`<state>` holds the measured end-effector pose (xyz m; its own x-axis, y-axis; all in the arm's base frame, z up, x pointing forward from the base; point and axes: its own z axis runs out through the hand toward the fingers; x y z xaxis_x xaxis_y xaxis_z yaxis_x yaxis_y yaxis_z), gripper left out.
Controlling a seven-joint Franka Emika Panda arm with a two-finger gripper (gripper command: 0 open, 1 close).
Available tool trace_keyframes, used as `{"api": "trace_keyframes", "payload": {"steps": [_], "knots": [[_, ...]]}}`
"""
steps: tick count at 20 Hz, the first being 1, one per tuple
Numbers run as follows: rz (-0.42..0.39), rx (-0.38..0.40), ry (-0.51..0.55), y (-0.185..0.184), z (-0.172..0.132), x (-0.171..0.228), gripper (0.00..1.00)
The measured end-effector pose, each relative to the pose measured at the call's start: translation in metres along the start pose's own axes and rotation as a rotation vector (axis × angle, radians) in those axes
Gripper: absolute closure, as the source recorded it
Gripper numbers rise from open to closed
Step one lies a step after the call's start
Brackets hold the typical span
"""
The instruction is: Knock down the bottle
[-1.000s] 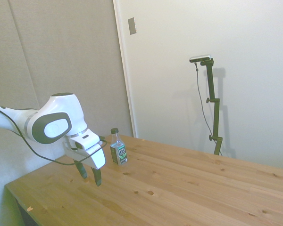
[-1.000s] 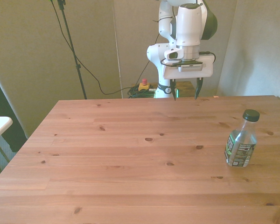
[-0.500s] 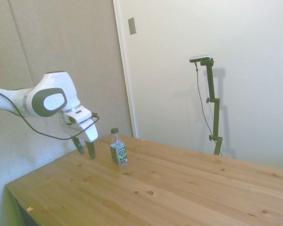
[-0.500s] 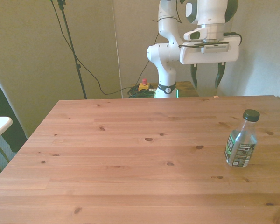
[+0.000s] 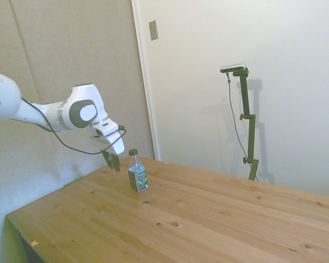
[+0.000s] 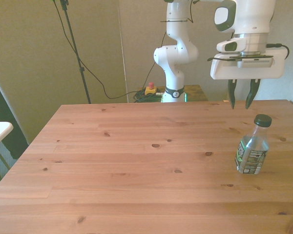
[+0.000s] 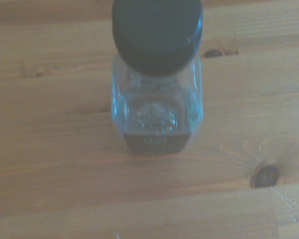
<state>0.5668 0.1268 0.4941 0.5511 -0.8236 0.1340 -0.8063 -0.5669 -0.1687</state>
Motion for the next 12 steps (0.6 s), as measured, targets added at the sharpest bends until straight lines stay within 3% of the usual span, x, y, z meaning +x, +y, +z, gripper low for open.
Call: {"api": "trace_keyframes", "payload": {"steps": [6,12], "knots": [[0.038,0.010,0.009,-0.034,0.016,0.019,1.00],[0.073,0.035,0.034,-0.073,0.007,0.029,1.00]]}}
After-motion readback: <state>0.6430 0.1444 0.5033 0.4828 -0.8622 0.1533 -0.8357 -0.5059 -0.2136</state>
